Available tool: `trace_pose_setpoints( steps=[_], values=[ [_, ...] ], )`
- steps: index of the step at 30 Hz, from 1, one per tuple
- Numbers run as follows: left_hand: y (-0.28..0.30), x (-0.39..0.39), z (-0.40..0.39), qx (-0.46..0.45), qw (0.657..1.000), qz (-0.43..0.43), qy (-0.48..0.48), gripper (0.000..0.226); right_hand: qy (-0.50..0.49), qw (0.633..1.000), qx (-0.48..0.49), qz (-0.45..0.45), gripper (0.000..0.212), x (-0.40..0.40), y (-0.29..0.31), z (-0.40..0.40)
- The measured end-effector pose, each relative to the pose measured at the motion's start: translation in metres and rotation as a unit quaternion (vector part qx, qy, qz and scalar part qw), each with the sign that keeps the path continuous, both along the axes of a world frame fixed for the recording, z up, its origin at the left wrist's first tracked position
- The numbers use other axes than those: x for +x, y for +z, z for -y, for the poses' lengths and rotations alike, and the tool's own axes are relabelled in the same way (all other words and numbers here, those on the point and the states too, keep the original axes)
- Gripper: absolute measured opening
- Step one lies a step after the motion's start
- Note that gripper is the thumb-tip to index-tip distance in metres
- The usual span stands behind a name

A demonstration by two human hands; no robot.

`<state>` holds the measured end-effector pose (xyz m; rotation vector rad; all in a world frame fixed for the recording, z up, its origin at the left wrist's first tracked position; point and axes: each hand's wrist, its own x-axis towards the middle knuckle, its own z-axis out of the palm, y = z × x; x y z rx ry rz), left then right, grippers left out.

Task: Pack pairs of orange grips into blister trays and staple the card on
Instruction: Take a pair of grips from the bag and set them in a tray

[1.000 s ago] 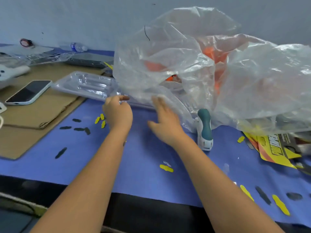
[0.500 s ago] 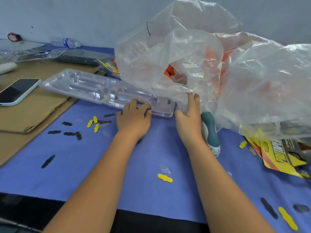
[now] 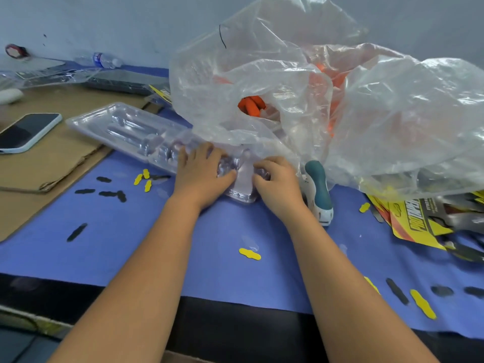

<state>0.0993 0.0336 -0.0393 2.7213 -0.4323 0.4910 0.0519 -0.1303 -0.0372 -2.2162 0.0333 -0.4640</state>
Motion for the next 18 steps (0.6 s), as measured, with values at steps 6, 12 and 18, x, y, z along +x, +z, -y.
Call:
trace_pose_setpoints(
  steps=[6,12,18],
  values=[
    [0.0,-0.001,0.0,-0.017,0.999,0.021,0.025,0.03,0.128,0.987,-0.071,-0.067,0.056,-0.032,-0.002,0.006],
    [0.005,-0.005,-0.006,-0.077,0.997,0.028,-0.005,0.017,0.107,0.99,-0.091,-0.029,0.047,-0.034,-0.006,0.005],
    [0.008,-0.005,-0.012,-0.093,0.994,0.026,-0.045,0.027,0.071,0.996,-0.058,-0.013,0.046,-0.032,-0.007,0.007]
  ],
)
